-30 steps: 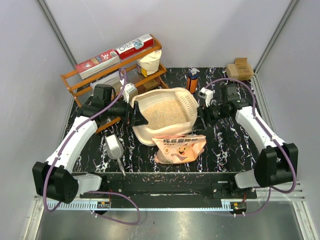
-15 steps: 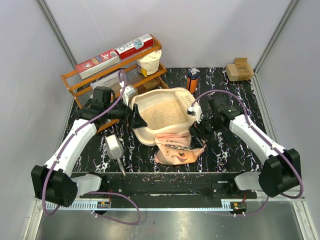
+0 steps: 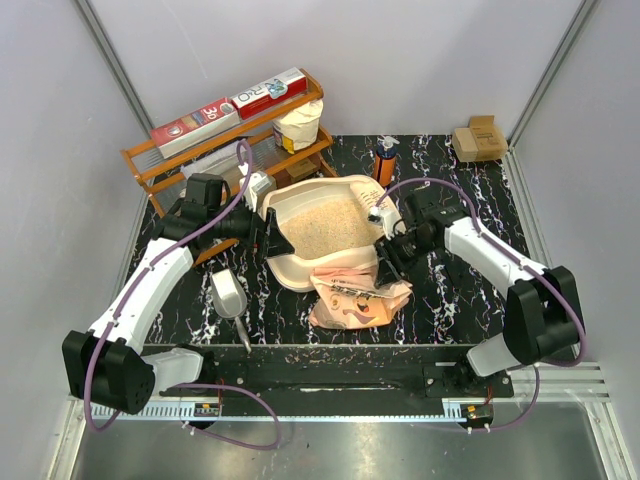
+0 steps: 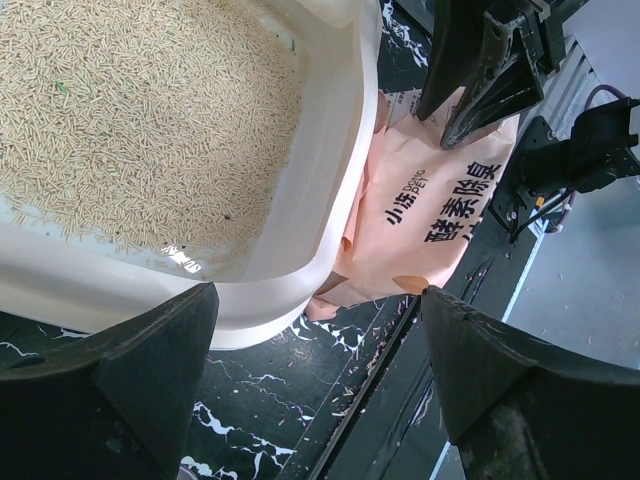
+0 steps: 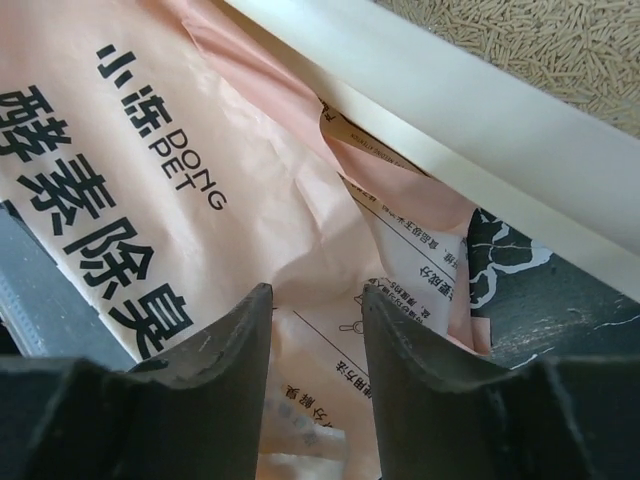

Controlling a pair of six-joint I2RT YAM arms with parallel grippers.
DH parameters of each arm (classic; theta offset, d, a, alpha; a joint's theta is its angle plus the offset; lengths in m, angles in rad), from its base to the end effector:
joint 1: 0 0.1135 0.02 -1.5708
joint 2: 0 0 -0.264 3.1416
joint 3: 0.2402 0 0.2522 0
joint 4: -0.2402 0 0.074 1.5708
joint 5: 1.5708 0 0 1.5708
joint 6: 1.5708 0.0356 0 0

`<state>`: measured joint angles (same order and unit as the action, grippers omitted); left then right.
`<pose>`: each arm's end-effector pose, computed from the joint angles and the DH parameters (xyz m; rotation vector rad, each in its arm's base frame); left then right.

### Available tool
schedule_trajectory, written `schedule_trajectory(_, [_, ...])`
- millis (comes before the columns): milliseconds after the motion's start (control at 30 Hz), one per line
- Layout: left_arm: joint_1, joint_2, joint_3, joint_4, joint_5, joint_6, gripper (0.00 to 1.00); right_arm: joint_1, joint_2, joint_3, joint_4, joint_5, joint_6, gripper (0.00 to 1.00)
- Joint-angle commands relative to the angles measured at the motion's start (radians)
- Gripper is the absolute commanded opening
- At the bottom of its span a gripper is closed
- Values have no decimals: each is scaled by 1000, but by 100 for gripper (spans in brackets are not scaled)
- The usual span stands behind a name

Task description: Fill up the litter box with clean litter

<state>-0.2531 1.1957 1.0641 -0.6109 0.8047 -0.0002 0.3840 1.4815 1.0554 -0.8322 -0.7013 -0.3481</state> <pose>0.2324 -0.0866 0.3198 0.6894 2.1419 -1.0565 0.2468 0.1245 0.2335 -1.1035 2.4474 0.9877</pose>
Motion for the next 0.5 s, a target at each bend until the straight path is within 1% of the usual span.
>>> schedule_trajectory(0, [6, -15, 20, 30, -4, 11, 86, 6, -13, 58, -28, -30, -8, 40])
schedule_trajectory(33, [6, -15, 20, 28, -1, 11, 86, 7, -26, 64, -36, -29, -28, 36])
schedule_trajectory(67, [5, -16, 19, 30, 8, 9, 86, 6, -39, 71, -56, -27, -40, 24])
schedule_trajectory(133, [5, -16, 16, 28, 20, 2, 86, 7, -88, 86, -73, -23, -66, 7])
schedule_trajectory(167, [5, -18, 13, 27, 39, 3, 85, 6, -108, 87, -76, -18, -74, 0])
schedule_trajectory(267, [5, -15, -3, 27, 86, -29, 85, 6, -196, 89, -77, -36, -114, 0])
schedule_trajectory(367, [-14, -36, -22, 20, 149, -6, 83, 7, -263, 75, -41, -27, -121, 0])
schedule_trajectory(400, [-26, -44, -21, -13, 145, 72, 83, 10, -268, 62, -28, -21, -120, 7])
schedule_trajectory(433, [-73, -50, -13, -42, 117, 125, 83, 10, -271, 55, -19, -17, -111, 14])
schedule_trajectory(467, [-96, -51, -10, -76, 97, 184, 83, 10, -265, 51, -12, -9, -104, 22])
